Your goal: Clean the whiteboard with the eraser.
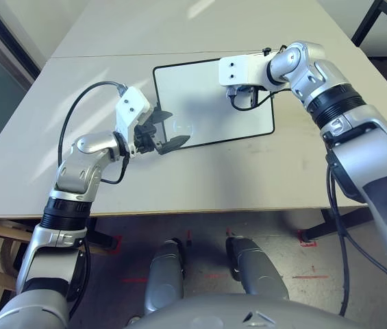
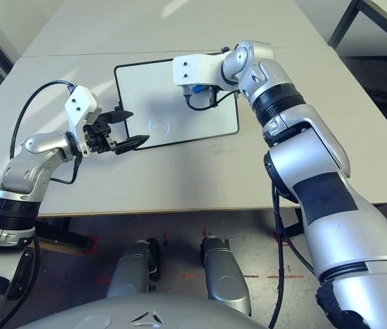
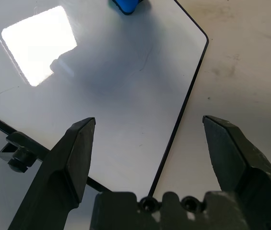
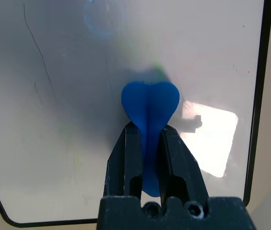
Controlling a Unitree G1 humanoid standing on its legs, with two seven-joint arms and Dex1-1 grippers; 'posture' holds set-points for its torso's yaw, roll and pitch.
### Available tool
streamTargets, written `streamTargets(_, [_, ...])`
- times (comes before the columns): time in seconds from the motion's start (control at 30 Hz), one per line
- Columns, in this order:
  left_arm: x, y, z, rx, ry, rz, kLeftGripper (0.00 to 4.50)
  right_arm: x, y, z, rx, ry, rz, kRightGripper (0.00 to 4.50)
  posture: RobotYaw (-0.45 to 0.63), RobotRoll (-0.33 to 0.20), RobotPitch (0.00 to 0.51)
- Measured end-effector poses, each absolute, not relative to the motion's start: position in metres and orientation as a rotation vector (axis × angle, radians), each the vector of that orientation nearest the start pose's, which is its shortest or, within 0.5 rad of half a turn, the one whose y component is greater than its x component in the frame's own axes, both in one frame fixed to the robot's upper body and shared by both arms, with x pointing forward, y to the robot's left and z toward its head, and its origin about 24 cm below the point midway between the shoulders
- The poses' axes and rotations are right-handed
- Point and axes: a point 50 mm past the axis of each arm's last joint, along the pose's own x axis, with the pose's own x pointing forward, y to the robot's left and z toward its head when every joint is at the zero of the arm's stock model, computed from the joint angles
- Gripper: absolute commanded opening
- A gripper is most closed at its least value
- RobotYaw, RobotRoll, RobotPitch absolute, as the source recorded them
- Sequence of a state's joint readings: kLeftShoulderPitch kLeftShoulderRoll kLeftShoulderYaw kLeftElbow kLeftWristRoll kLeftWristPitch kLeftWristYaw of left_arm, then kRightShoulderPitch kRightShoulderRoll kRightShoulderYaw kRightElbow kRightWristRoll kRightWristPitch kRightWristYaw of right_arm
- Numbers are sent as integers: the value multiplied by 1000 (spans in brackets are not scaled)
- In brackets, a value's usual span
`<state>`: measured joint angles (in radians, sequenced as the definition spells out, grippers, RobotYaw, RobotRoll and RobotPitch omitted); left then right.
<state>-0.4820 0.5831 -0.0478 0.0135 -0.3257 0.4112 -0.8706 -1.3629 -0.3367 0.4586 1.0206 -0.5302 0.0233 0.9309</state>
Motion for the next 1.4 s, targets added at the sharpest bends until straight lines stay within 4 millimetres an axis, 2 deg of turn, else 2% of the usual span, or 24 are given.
streamTargets(0.3, [309, 180, 154, 271, 84, -917, 4500, 408, -78, 227, -1314, 233, 905, 241, -80, 0, 143])
streamTargets(0.47, [309, 180, 153, 268, 82, -915, 4500, 406, -75, 231, -1307, 217, 934, 240, -84, 0, 140])
streamTargets(0.7, [309, 179, 153, 266, 81, -916, 4500, 395, -96, 256, -1268, 225, 985, 239, -103, 0, 135])
streamTargets(0.8, [310, 178, 153, 263, 78, -919, 4500, 385, -110, 259, -1256, 257, 1019, 239, -107, 0, 133])
streamTargets(1.0, [311, 175, 156, 262, 64, -924, 4500, 371, -146, 251, -1183, 417, 990, 239, -107, 0, 135])
streamTargets(1.13, [311, 175, 156, 262, 61, -926, 4500, 363, -188, 249, -995, 565, 851, 239, -108, 0, 136])
streamTargets(1.23, [311, 175, 156, 262, 61, -926, 4500, 359, -210, 250, -861, 628, 760, 238, -116, 0, 137])
streamTargets(1.4, [311, 175, 156, 262, 60, -926, 4500, 357, -249, 231, -618, 769, 598, 236, -128, 0, 139])
